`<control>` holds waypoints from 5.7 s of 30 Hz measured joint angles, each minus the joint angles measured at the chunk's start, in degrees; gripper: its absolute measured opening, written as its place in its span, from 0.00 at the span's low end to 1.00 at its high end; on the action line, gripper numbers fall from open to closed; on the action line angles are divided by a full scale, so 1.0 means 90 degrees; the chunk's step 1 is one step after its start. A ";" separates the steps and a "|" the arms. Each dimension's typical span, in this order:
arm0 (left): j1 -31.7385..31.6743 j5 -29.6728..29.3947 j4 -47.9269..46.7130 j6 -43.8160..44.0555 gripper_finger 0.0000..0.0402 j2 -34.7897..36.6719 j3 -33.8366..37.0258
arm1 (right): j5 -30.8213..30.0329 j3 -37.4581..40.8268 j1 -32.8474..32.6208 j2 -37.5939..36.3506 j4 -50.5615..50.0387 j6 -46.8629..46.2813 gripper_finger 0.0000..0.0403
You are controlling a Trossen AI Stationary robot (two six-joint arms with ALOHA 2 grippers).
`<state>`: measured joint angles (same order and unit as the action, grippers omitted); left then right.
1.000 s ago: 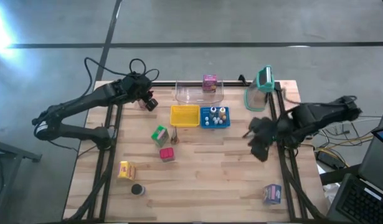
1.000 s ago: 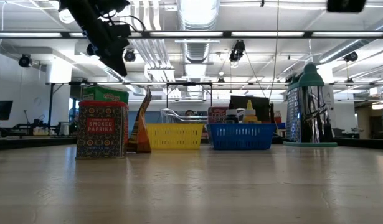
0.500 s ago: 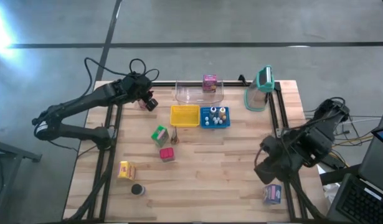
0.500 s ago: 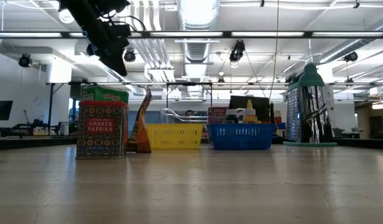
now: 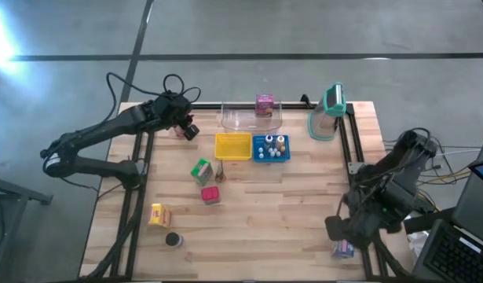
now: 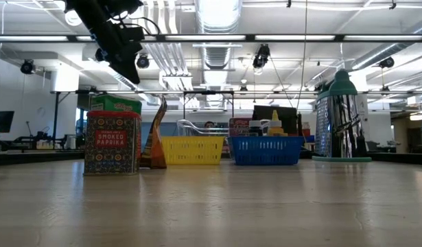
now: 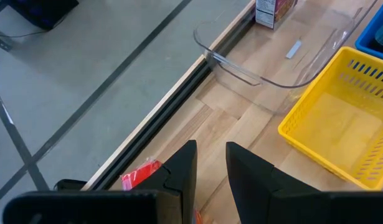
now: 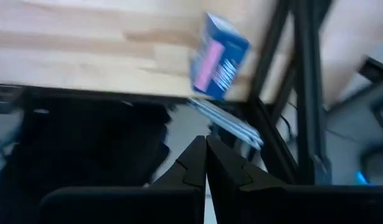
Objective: Pick & Place Kitchen Items
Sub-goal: Put the blue cereal box into the transparent bin
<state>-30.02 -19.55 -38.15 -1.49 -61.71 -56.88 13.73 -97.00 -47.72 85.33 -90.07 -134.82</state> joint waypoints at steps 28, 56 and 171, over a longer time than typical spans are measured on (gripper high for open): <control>0.0000 0.0000 -0.0002 -0.0001 0.23 0.0000 0.0000 | 0.0862 0.0503 -0.0013 0.0538 0.0003 -0.0740 0.33; 0.0000 0.0000 -0.0002 -0.0001 0.23 0.0000 0.0000 | -0.0072 0.2793 -0.0195 -0.0218 0.1731 -0.0746 0.65; 0.0000 0.0000 -0.0002 -0.0001 0.23 0.0002 0.0000 | -0.2909 0.4825 0.3022 -0.1596 0.4579 0.6957 0.34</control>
<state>-30.02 -19.55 -38.17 -1.50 -61.69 -56.88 -12.45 -53.58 -20.52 70.97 -48.86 -72.21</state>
